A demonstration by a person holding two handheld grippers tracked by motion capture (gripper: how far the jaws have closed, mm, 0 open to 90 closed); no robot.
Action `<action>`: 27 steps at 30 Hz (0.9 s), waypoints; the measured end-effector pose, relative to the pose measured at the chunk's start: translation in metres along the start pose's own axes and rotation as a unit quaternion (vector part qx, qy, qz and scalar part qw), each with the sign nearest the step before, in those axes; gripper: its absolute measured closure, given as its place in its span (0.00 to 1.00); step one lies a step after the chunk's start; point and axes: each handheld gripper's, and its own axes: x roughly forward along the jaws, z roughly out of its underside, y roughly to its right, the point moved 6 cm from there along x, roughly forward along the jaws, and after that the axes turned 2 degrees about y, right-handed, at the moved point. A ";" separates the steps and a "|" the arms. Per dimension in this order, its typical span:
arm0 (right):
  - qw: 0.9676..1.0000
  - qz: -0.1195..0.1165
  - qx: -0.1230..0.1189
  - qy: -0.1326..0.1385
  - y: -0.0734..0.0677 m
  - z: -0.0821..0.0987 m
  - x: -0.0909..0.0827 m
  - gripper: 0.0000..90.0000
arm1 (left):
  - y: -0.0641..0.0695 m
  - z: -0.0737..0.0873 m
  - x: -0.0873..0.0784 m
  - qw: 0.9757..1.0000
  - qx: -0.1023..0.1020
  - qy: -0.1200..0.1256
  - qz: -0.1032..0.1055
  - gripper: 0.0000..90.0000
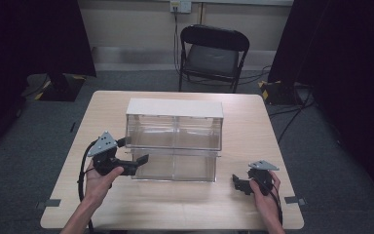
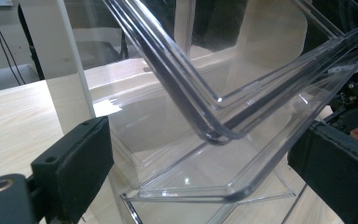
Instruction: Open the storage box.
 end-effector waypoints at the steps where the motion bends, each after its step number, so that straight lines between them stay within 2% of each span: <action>1: 1.000 0.000 0.000 0.000 0.000 0.000 0.000 0.12 | 0.000 0.000 0.001 1.000 -0.001 0.002 0.001 0.07; 27: 1.000 0.000 0.000 0.000 0.000 0.000 0.000 0.12 | 0.000 0.000 0.001 1.000 -0.001 -0.001 0.002 0.07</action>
